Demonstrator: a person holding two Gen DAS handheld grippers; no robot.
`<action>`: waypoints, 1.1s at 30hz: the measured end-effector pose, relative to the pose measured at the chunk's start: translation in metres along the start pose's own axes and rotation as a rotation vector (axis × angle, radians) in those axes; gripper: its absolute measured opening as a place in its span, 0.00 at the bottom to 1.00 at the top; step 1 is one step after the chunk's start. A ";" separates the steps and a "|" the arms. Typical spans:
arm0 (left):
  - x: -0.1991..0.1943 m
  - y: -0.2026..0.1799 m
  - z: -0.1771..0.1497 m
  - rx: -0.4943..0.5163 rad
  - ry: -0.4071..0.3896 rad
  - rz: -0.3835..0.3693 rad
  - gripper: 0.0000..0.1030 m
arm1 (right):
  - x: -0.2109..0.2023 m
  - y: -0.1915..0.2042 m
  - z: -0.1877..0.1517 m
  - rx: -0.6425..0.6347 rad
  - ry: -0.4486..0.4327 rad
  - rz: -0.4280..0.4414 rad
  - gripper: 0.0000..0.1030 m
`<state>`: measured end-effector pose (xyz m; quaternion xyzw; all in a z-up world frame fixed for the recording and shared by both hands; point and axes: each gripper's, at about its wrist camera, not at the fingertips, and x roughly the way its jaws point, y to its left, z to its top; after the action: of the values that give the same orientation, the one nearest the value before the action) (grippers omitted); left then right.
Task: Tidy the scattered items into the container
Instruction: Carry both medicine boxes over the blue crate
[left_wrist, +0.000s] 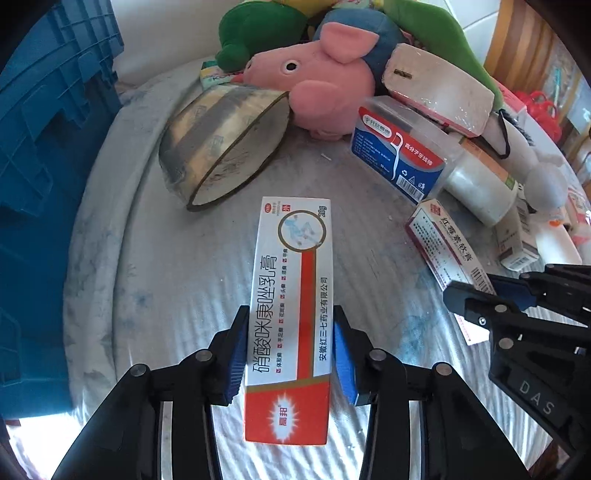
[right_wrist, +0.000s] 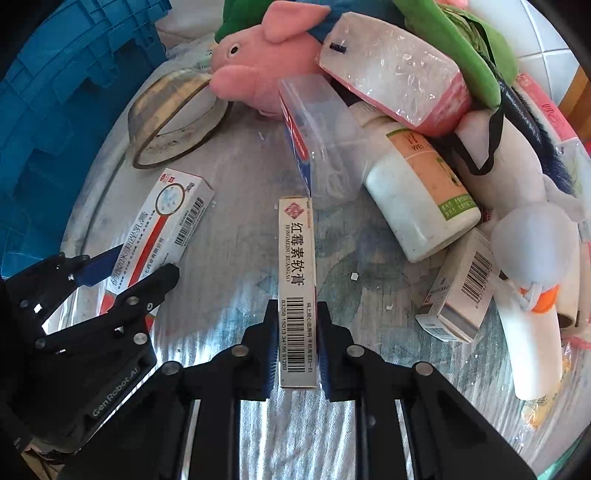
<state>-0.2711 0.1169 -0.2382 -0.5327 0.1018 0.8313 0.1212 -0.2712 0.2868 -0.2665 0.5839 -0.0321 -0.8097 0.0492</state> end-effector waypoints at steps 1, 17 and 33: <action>-0.004 0.002 -0.001 -0.006 -0.006 0.002 0.39 | -0.006 0.000 0.001 -0.001 -0.011 0.000 0.18; -0.112 0.002 0.041 -0.051 -0.318 0.075 0.39 | -0.161 0.059 0.036 -0.109 -0.345 -0.004 0.18; -0.289 0.116 0.048 -0.222 -0.696 0.259 0.40 | -0.310 0.217 0.080 -0.374 -0.683 0.086 0.18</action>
<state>-0.2317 -0.0059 0.0497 -0.2114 0.0304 0.9768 -0.0160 -0.2407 0.1076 0.0746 0.2599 0.0773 -0.9464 0.1752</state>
